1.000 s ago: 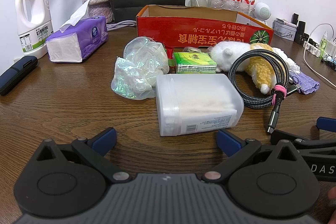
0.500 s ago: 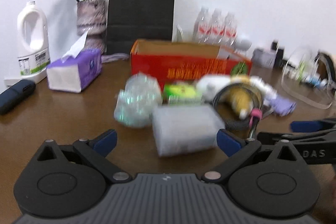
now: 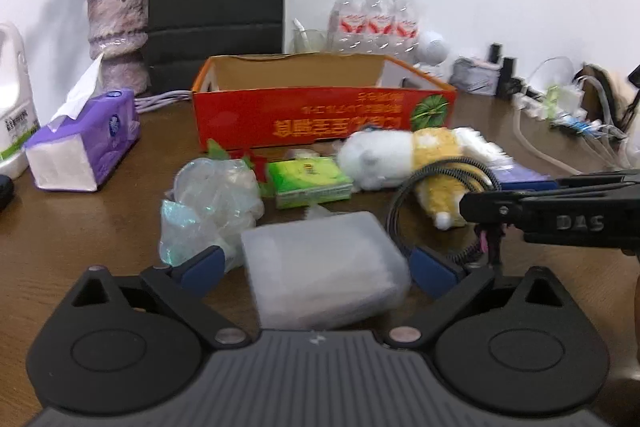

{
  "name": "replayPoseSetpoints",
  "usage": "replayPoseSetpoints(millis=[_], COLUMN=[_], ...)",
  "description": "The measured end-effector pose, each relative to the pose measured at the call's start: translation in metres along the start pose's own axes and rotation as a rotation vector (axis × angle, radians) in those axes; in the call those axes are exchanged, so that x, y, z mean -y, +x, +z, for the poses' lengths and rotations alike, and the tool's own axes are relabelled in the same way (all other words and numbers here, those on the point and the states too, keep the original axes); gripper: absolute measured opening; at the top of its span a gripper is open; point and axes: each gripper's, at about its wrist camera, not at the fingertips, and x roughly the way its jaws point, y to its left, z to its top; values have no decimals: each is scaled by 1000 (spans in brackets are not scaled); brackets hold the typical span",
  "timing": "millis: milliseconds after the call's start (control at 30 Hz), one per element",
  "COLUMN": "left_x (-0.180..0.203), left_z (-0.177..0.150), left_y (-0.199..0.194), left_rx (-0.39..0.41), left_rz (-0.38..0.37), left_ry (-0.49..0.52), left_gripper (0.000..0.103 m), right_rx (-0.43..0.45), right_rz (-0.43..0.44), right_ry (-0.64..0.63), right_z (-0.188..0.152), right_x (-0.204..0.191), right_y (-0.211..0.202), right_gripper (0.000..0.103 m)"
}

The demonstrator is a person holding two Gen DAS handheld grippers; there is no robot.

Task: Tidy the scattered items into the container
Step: 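Grasp the white plastic box with the left tool while the right tool grasps the black cable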

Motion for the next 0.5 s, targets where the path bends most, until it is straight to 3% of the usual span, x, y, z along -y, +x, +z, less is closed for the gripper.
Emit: replayPoseSetpoints(millis=[133, 167, 233, 300, 400, 467, 500], left_x=[13, 15, 15, 12, 5, 7, 8], left_z=[-14, -16, -15, -8, 0, 0, -1], left_y=[-33, -39, -39, -29, -3, 13, 14], left_rx=[30, 55, 102, 105, 28, -36, -54], left_rz=[-212, -209, -121, -73, -145, -114, -84], left_ry=[84, 122, 235, 307, 327, 319, 304], left_gripper=[102, 103, 103, 103, 102, 73, 71], right_rx=[-96, -101, -96, -90, -88, -107, -111], right_rz=[83, 72, 23, -14, 4, -17, -39], right_ry=[15, 23, 31, 35, 45, 46, 46], right_z=[-8, -13, -20, -25, -31, -33, -35], right_x=[21, 26, 33, 36, 37, 37, 38], right_y=[-26, -31, -37, -41, -46, -44, -44], right_gripper=[34, 35, 39, 40, 41, 42, 42])
